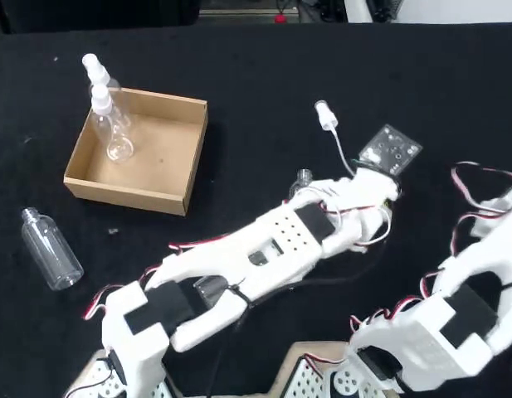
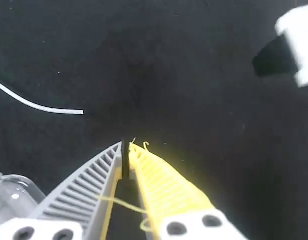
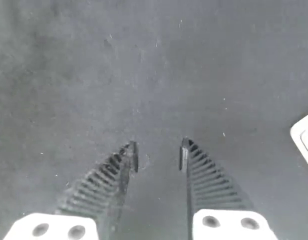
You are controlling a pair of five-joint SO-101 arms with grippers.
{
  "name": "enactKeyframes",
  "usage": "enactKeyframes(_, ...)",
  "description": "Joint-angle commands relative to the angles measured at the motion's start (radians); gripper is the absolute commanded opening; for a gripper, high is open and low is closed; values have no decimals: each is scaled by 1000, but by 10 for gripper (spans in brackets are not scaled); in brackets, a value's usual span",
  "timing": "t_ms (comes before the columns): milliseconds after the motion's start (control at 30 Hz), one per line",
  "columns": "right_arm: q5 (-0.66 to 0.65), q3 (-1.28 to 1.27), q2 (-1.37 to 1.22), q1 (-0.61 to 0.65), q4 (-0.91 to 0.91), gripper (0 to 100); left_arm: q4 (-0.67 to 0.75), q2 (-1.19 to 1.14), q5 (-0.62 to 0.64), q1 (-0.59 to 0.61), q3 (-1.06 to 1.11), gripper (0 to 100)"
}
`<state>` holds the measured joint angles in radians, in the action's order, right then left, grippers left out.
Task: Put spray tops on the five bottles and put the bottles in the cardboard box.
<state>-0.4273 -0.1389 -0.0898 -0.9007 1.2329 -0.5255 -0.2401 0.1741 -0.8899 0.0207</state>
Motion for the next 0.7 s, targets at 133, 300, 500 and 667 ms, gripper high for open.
enactKeyframes(133,-8,84,61,101,35,145,-236,269,-63,28,1,188)
enactKeyframes(300,0,101,71,253,37,145,-502,457,-172,48,1,160)
enactKeyframes(500,23,168,65,443,58,157,-712,620,-311,105,2,113)
enactKeyframes(667,78,257,61,529,57,191,-804,749,-316,386,-22,121)
